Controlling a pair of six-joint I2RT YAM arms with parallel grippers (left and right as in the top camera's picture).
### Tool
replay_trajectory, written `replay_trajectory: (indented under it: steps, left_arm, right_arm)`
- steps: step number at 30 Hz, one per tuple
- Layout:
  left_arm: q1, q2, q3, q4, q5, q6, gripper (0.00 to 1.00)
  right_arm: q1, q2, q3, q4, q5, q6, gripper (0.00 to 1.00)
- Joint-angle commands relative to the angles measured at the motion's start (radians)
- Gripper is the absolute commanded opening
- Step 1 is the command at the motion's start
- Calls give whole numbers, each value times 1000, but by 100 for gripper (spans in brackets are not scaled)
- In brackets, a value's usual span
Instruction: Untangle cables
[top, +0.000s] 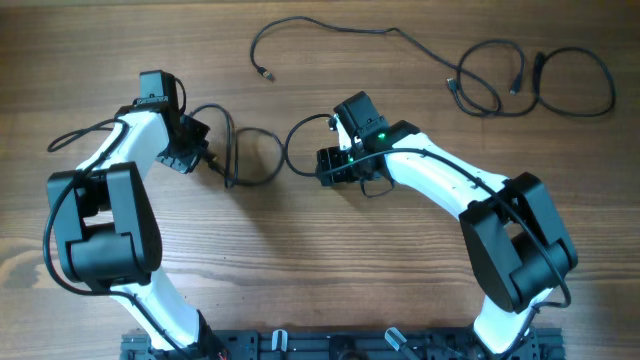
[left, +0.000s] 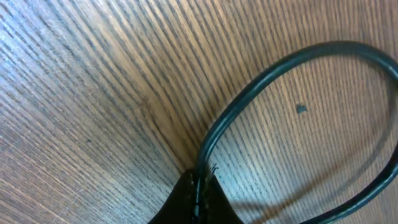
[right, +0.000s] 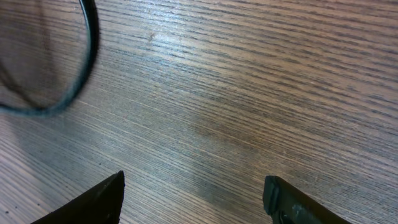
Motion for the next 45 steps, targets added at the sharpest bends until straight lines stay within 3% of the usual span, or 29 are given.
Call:
replay_trajectory:
  steps: [1, 8, 17, 20, 23, 29, 33, 45]
  left_arm:
    - [0, 32, -45, -13, -13, 22, 4]
    - [0, -112, -40, -17, -3, 191, 4]
    - [0, -534, -40, -20, 30, 206, 4]
    - [0, -643, -40, -21, 126, 206, 4]
    - [0, -714, -40, -21, 236, 206, 4]
    - [0, -747, -40, -13, 412, 222, 4]
    - [0, -747, -40, 13, 618, 376, 4]
    - [0, -747, -40, -87, 653, 598, 4]
  right_arm:
    - [-3, -26, -11, 2, 17, 7, 74]
    - [-11, -42, -10, -41, -42, -47, 71]
    - [-80, -219, -10, -51, -185, -72, 69]
    - [-93, -319, -10, -34, -221, -71, 72]
    - [-93, -395, -10, -3, -274, -60, 83]
    - [-93, -454, -10, 6, -322, 64, 89]
    - [-94, -439, -13, 1, -308, 87, 99]
    - [-96, -347, -13, 3, -287, 140, 100]
